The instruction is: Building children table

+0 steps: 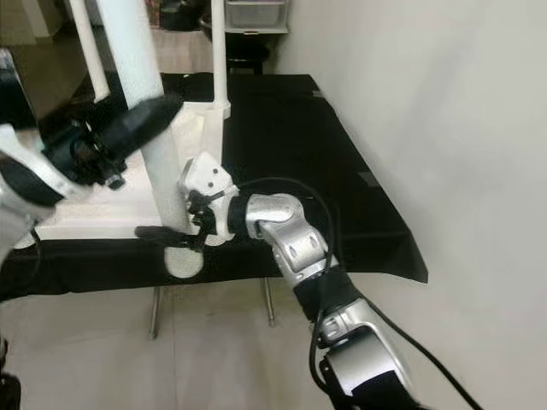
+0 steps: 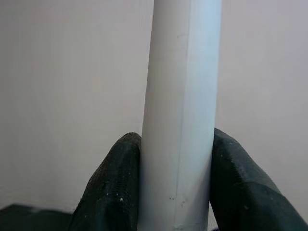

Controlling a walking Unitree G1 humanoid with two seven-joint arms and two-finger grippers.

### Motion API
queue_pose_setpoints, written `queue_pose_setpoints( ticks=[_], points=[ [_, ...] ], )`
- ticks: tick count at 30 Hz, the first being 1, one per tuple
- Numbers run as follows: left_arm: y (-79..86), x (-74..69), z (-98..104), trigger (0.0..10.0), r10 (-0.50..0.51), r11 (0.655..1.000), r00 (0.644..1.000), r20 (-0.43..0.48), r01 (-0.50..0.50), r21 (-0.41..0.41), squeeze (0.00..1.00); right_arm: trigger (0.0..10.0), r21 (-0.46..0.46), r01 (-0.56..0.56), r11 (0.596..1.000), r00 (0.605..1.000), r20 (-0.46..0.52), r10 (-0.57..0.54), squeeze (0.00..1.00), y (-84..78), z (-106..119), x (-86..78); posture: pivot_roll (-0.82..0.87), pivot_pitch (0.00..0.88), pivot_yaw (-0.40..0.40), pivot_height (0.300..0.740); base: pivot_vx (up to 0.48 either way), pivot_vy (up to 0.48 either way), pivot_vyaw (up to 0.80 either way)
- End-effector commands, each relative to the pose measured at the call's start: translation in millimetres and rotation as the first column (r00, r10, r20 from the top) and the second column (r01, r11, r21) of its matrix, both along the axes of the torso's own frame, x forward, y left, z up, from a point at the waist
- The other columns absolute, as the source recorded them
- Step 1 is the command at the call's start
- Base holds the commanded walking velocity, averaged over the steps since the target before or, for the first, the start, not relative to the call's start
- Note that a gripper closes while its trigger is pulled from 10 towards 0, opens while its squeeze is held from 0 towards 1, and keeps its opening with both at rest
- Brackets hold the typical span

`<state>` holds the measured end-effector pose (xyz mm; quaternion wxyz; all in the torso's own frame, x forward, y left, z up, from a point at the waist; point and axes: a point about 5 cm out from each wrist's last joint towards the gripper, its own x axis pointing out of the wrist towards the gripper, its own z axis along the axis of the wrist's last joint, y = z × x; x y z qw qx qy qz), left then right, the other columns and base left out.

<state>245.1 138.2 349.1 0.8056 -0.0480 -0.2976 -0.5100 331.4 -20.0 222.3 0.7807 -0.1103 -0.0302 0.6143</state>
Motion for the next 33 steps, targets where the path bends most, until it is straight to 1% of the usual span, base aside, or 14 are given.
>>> queue_pose_setpoints(
  ticks=[1,3,7,12,15,16,19,25,26,28,29,31,32,33],
  points=[
    [-21.6,-14.3,5.0,0.0,-0.218,0.975,0.975,0.041,0.216,0.043,0.0,0.0,-0.017,0.01,1.0,0.998,-0.061,-0.011,0.0,8.7,-1.5,2.1,-0.04,0.015,-0.053,0.74,0.0,0.0,0.0],
    [-22.7,-14.5,6.1,0.0,-0.233,0.972,0.971,0.049,0.231,0.044,0.0,0.0,0.039,0.016,0.999,0.995,-0.103,-0.012,0.0,9.7,4.6,3.1,-0.05,0.016,-0.049,0.74,0.0,0.0,0.0],
    [-23.7,-15.0,5.5,0.0,-0.238,0.971,0.97,0.052,0.236,0.039,0.0,0.0,0.067,0.032,0.997,0.994,-0.108,-0.025,0.0,9.0,7.7,4.4,-0.05,0.017,-0.049,0.74,0.0,0.0,0.0],
    [-23.8,-15.0,6.2,0.0,-0.241,0.97,0.969,0.056,0.239,0.031,0.0,0.0,0.137,0.058,0.989,0.993,-0.109,-0.043,0.0,8.3,15.7,6.9,-0.05,0.017,-0.047,0.74,0.0,0.0,0.0],
    [-22.8,-13.8,7.5,0.0,-0.232,0.973,0.971,0.06,0.232,0.019,0.0,0.0,0.226,0.051,0.973,0.995,-0.092,-0.03,0.0,9.7,27.8,6.4,-0.05,0.019,-0.044,0.74,0.0,0.0,0.0],
    [-22.6,-13.6,7.6,0.0,-0.23,0.973,0.971,0.062,0.229,0.017,0.0,0.0,0.243,0.049,0.969,0.996,-0.088,-0.028,0.0,9.9,30.3,6.3,-0.05,0.019,-0.044,0.74,0.0,0.0,0.0],
    [-20.9,-12.0,7.7,0.0,-0.212,0.977,0.975,0.062,0.213,0.001,0.0,0.0,0.27,0.052,0.961,0.996,-0.086,-0.03,0.0,10.2,33.9,6.2,-0.05,0.021,-0.043,0.74,0.0,0.0,0.0],
    [-16.1,-9.8,7.2,0.0,-0.175,0.983,0.983,0.058,0.178,-0.048,0.0,0.0,0.27,0.078,0.96,0.994,-0.092,-0.055,0.0,8.5,32.1,8.2,-0.05,0.029,-0.046,0.74,0.0,0.0,0.0],
    [-14.6,-9.9,7.4,0.0,-0.171,0.983,0.984,0.058,0.175,-0.062,0.0,0.2,0.279,0.089,0.956,0.993,-0.098,-0.064,0.0,8.0,32.0,8.8,-0.05,0.029,-0.046,0.74,0.0,0.0,0.0],
    [-13.7,-10.1,7.8,0.0,-0.169,0.982,0.984,0.06,0.173,-0.069,0.0,0.2,0.287,0.097,0.953,0.992,-0.102,-0.07,0.0,7.8,32.1,9.2,-0.05,0.029,-0.046,0.74,0.0,0.0,0.0],
    [-13.0,-9.9,8.4,0.0,-0.167,0.982,0.984,0.061,0.172,-0.074,0.0,10.0,0.294,0.115,0.949,0.989,-0.121,-0.082,0.0,8.0,31.6,10.3,-0.05,0.029,-0.046,0.74,0.0,0.0,0.0],
    [-12.6,-9.6,8.7,0.0,-0.167,0.982,0.984,0.061,0.171,-0.076,0.0,10.0,0.297,0.128,0.946,0.987,-0.135,-0.091,0.0,8.2,31.2,11.0,-0.05,0.029,-0.046,0.74,0.0,0.0,0.0],
    [-12.4,-9.3,8.7,0.0,-0.165,0.983,0.984,0.062,0.17,-0.074,0.0,10.0,0.294,0.136,0.946,0.986,-0.128,-0.102,1.0,8.7,30.2,11.4,-0.05,0.028,-0.045,0.74,0.0,0.0,0.0],
    [-12.4,-9.3,8.7,0.0,-0.165,0.983,0.984,0.062,0.17,-0.074,0.0,10.0,0.294,0.136,0.946,0.986,-0.128,-0.102,1.0,8.7,30.2,11.4,-0.05,0.028,-0.045,0.74,0.0,0.0,0.0]
  ],
)
